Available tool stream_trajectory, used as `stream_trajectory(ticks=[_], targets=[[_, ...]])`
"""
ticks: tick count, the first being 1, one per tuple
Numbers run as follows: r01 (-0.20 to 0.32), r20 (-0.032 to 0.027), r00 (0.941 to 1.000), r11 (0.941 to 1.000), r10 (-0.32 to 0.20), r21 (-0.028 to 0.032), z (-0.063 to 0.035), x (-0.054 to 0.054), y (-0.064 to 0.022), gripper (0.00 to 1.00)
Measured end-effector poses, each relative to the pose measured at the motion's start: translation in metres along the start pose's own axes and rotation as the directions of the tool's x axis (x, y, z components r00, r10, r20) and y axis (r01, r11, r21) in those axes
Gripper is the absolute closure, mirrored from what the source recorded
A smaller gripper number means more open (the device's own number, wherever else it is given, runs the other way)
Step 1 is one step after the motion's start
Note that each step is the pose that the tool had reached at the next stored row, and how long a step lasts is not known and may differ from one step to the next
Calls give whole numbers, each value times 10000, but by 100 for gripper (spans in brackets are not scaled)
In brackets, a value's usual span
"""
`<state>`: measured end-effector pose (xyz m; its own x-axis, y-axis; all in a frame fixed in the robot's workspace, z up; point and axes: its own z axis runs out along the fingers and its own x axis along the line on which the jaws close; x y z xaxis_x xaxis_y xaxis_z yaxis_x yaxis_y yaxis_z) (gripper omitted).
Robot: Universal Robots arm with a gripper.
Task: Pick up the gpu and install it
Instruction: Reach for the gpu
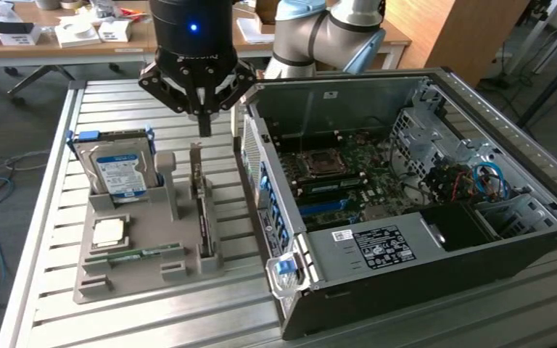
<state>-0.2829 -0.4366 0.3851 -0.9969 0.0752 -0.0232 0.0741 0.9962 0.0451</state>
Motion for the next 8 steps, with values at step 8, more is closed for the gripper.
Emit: stream_trajectory(ticks=[8], targets=[[-3, 1, 10000, 10000, 3, 0, -3, 14, -101, 89]])
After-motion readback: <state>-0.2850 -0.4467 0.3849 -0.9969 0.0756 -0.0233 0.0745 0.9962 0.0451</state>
